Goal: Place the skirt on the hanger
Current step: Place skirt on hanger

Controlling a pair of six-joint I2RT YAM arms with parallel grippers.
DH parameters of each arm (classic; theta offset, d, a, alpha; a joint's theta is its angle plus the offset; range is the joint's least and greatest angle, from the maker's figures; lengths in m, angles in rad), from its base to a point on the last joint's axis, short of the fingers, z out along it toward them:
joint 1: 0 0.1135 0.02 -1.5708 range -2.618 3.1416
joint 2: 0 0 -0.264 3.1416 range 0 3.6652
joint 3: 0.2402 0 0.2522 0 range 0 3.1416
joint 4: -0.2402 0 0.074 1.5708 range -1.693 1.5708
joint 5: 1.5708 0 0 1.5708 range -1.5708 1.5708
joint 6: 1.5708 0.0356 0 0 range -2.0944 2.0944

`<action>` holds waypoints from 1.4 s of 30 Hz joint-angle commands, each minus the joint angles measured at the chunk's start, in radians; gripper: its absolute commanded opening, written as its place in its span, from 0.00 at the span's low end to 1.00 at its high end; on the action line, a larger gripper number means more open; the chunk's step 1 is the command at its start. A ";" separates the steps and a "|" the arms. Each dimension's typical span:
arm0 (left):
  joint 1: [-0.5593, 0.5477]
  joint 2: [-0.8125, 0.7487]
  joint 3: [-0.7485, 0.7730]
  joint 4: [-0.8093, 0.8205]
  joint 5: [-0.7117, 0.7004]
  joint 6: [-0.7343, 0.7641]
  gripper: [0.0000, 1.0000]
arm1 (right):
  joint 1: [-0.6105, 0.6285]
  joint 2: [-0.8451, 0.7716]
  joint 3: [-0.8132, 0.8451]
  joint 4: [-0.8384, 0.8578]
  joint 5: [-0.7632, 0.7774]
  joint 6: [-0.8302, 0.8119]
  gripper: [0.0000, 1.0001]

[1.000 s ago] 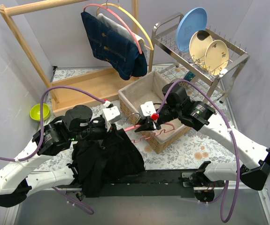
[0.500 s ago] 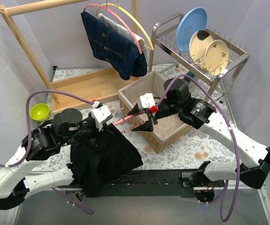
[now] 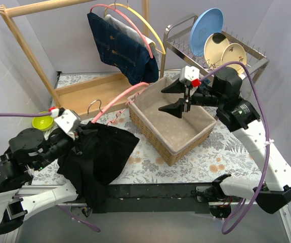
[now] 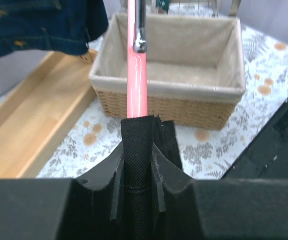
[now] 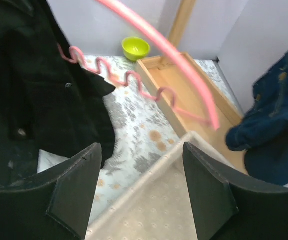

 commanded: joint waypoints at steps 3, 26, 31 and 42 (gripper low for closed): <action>0.002 -0.001 0.093 0.110 -0.019 0.023 0.00 | -0.016 -0.027 -0.318 0.313 -0.170 0.376 0.71; 0.002 0.041 0.182 0.119 0.379 0.265 0.00 | 0.152 0.170 -0.386 0.568 -0.327 0.693 0.79; 0.002 0.044 0.153 0.099 0.353 0.290 0.00 | 0.186 0.091 -0.418 0.423 -0.307 0.559 0.84; 0.002 0.047 0.157 0.141 0.388 0.277 0.00 | 0.226 0.067 -0.461 0.324 -0.022 0.473 0.82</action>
